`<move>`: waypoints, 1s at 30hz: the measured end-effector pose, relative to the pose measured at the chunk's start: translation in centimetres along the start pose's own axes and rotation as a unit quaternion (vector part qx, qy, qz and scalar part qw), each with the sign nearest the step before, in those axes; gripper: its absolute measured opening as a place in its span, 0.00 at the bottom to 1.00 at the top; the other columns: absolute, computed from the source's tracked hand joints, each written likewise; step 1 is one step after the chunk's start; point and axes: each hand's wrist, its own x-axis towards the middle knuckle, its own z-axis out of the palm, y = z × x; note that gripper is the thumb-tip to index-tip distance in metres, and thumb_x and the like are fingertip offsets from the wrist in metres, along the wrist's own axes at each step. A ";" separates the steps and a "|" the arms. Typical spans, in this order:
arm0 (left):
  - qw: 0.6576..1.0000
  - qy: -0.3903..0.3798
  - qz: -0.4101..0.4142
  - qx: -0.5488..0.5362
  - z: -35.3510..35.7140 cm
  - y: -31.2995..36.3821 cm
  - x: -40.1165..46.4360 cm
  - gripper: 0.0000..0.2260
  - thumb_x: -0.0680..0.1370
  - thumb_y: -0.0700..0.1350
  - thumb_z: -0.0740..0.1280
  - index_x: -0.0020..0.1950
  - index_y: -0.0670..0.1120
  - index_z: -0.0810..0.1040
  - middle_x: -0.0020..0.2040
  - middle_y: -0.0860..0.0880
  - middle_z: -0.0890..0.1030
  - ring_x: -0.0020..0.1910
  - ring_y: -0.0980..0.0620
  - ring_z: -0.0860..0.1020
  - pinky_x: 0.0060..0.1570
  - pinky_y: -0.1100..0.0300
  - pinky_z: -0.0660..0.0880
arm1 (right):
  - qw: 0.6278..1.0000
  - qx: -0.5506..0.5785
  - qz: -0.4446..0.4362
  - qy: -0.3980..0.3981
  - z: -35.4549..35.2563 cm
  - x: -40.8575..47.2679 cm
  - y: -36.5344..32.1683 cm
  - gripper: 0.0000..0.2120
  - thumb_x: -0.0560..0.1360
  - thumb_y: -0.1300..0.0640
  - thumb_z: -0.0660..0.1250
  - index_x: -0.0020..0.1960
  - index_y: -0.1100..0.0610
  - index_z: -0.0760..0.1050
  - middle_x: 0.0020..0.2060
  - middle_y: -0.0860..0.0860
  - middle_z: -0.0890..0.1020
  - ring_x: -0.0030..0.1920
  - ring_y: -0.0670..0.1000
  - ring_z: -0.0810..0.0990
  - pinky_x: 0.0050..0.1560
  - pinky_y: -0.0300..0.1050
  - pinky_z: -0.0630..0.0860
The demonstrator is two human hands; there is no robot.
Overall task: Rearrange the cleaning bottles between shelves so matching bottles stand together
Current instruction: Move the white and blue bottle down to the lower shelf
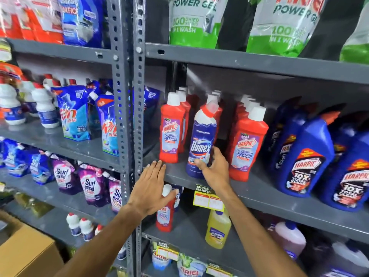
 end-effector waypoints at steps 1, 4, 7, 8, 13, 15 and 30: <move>1.000 0.007 0.000 0.000 0.1 0.1 -0.5 0.45 0.80 0.73 0.51 0.82 0.37 0.58 0.83 0.37 0.59 0.83 0.41 0.55 0.82 0.46 0.50 | 1.000 0.011 -0.004 -0.004 0.1 -0.5 -0.2 0.29 0.70 0.55 0.80 0.68 0.52 0.75 0.60 0.48 0.86 0.58 0.48 0.86 0.62 0.54 0.83; 1.000 0.018 0.000 -0.012 0.2 0.4 -2.4 0.44 0.82 0.71 0.53 0.83 0.38 0.53 0.84 0.39 0.53 0.84 0.44 0.48 0.82 0.48 0.48 | 0.999 0.030 -0.014 -0.017 0.4 -2.4 -0.7 0.26 0.69 0.57 0.80 0.63 0.44 0.75 0.56 0.44 0.87 0.55 0.44 0.87 0.60 0.56 0.84; 0.999 0.019 0.008 -0.039 0.7 0.5 -4.8 0.42 0.82 0.68 0.56 0.84 0.38 0.52 0.85 0.41 0.51 0.84 0.46 0.46 0.82 0.47 0.50 | 0.999 0.026 -0.024 -0.024 0.6 -4.6 -1.4 0.25 0.69 0.53 0.79 0.59 0.34 0.74 0.55 0.40 0.86 0.55 0.44 0.87 0.58 0.53 0.84; 0.999 0.015 0.011 -0.043 1.0 0.5 -5.6 0.42 0.82 0.68 0.57 0.84 0.38 0.52 0.85 0.41 0.51 0.84 0.47 0.46 0.82 0.46 0.51 | 0.999 0.027 -0.030 -0.027 0.6 -5.4 -1.7 0.25 0.68 0.52 0.79 0.59 0.33 0.74 0.54 0.39 0.87 0.55 0.43 0.86 0.58 0.51 0.84; 0.998 -0.029 -0.018 -0.048 3.9 0.2 -9.7 0.42 0.82 0.68 0.56 0.83 0.38 0.52 0.85 0.40 0.52 0.84 0.45 0.49 0.81 0.48 0.49 | 0.998 0.031 -0.037 -0.046 1.1 -8.9 -1.1 0.25 0.72 0.57 0.79 0.65 0.49 0.75 0.54 0.37 0.85 0.54 0.38 0.85 0.52 0.33 0.80; 0.998 -0.049 -0.029 -0.041 5.1 -0.1 -11.0 0.43 0.82 0.69 0.55 0.84 0.38 0.51 0.84 0.40 0.51 0.84 0.44 0.50 0.81 0.48 0.48 | 0.998 0.032 -0.027 -0.051 1.6 -10.1 0.0 0.25 0.72 0.59 0.79 0.66 0.51 0.75 0.55 0.40 0.85 0.54 0.38 0.84 0.50 0.31 0.80; 0.984 -0.162 -0.040 -0.065 17.2 -0.6 -16.2 0.46 0.81 0.71 0.52 0.82 0.34 0.55 0.83 0.35 0.54 0.83 0.39 0.55 0.80 0.47 0.50 | 0.990 0.005 0.121 -0.068 6.4 -16.5 16.8 0.25 0.69 0.60 0.80 0.60 0.45 0.75 0.52 0.44 0.88 0.51 0.48 0.88 0.52 0.46 0.83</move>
